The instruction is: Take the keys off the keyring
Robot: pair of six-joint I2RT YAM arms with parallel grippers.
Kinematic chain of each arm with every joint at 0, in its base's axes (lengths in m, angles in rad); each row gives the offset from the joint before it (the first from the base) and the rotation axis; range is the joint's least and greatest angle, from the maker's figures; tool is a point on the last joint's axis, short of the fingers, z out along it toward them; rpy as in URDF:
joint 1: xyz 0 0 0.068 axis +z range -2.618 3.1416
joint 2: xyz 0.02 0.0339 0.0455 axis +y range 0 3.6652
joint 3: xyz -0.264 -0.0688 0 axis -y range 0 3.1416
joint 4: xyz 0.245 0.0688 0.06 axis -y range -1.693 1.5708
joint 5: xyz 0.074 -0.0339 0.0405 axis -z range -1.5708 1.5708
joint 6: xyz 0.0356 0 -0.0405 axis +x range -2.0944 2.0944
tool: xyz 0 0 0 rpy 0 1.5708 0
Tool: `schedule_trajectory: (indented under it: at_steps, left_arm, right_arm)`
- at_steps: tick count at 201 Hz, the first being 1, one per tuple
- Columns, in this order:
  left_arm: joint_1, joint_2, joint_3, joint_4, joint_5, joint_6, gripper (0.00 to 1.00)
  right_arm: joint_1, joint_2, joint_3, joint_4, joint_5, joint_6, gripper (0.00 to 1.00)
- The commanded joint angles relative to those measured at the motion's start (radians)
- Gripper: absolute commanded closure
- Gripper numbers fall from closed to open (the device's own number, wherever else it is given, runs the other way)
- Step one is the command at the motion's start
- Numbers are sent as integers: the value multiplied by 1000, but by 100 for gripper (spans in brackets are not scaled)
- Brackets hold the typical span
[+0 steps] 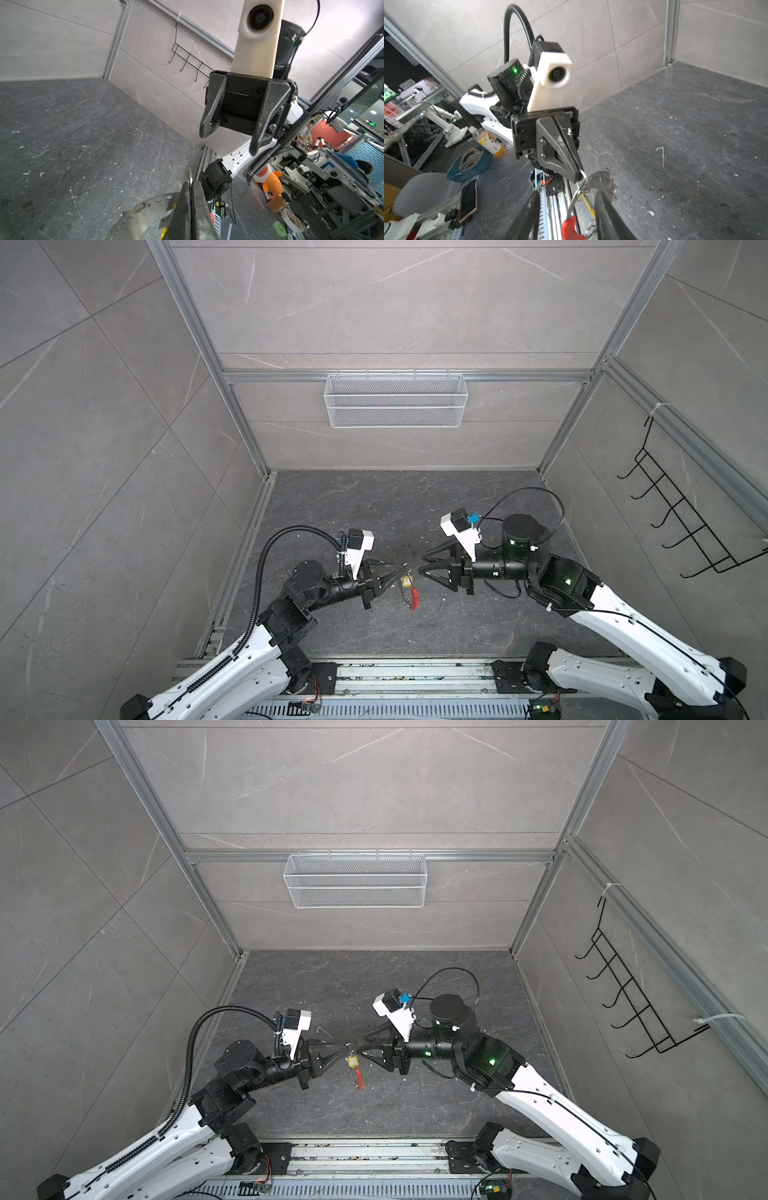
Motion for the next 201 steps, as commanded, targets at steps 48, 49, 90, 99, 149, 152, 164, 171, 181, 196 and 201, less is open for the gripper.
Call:
schedule_trajectory:
  at_steps: [48,49,90,99,149,152,164,171,181,196,201]
  left_arm:
    - [-3,10,-10,281,-107,-86,100]
    - [-2,11,-9,283,-106,-86,100]
    - [-2,36,1,319,-91,-92,100]
    - [-3,38,-2,324,-91,-92,100]
    - [-3,38,-2,332,-85,-93,100]
    - [-2,38,-1,332,-84,-92,100]
    - [-2,39,-2,331,-85,-91,100]
    - [-3,40,-4,331,-85,-91,100]
    - [-2,41,-5,331,-85,-91,100]
    - [-2,40,-8,331,-87,-90,100]
    - [-2,40,-8,330,-87,-91,100]
  right_arm:
    - [7,25,-144,413,34,202,56]
    - [7,25,-145,415,34,205,56]
    - [8,65,-164,518,-1,266,57]
    - [8,71,-168,529,-4,275,58]
    - [9,89,-177,561,-13,299,69]
    - [9,90,-178,563,-15,301,70]
    - [9,92,-181,570,-14,307,76]
    - [9,92,-182,576,-16,309,79]
    - [10,91,-184,576,-17,310,83]
    - [9,87,-186,578,-17,312,89]
    - [9,86,-187,577,-18,312,90]
